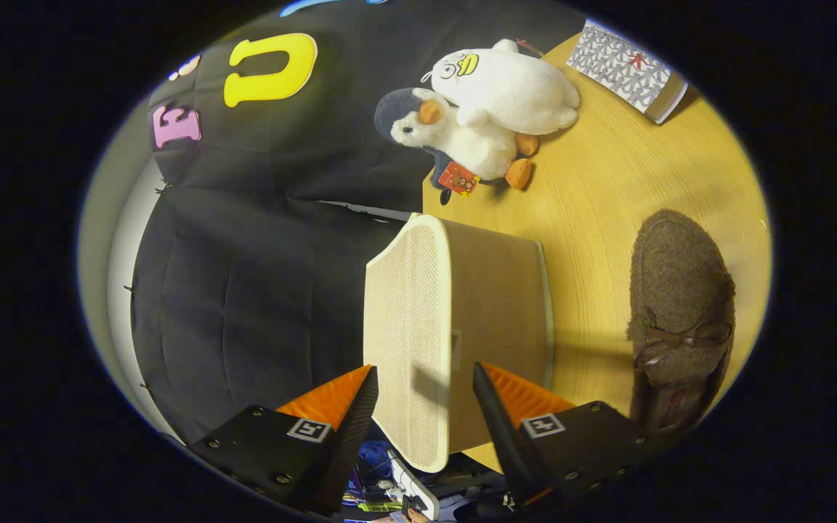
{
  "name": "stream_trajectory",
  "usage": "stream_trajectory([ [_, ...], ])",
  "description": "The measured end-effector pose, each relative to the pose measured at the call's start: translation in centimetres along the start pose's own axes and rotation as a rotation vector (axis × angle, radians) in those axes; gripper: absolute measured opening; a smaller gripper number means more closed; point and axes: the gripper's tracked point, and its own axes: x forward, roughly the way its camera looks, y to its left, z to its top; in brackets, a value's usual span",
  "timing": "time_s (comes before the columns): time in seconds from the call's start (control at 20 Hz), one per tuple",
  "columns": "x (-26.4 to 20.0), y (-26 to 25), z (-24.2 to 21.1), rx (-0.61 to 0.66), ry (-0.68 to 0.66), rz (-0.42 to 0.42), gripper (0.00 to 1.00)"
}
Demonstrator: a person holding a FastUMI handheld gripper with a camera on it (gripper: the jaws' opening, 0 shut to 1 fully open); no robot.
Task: Open the storage box then place both shoes into the box .Put the left shoe in first, then the right shoe, with the right side of both shoes facing outward in a uniform manner.
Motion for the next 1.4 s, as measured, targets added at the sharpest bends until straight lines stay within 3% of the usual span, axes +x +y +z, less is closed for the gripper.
stream_trajectory([
  [0.1, 0.5, -0.3, 0.1, -0.03, -0.014, -0.014, 0.53],
  [0.2, 0.9, -0.2, 0.0, -0.005, 0.002, -0.013, 0.16],
  [0.3, 1.0, 0.1, 0.0, 0.03, 0.007, -0.01, 0.07],
  [0.7, -0.2, 4.6, 0.4, -0.091, -0.006, -0.032, 0.05],
  [0.8, -0.4, 4.8, 0.9, -0.149, -0.017, -0.094, 0.05],
  [0.85, 0.1, 5.0, 0.5, -0.154, -0.019, -0.112, 0.0],
  [1.0, -0.4, 7.5, 0.6, -0.137, -0.021, -0.129, 0.0],
  [1.4, 1.7, 18.7, 0.2, -0.339, -0.009, -0.216, 0.0],
])
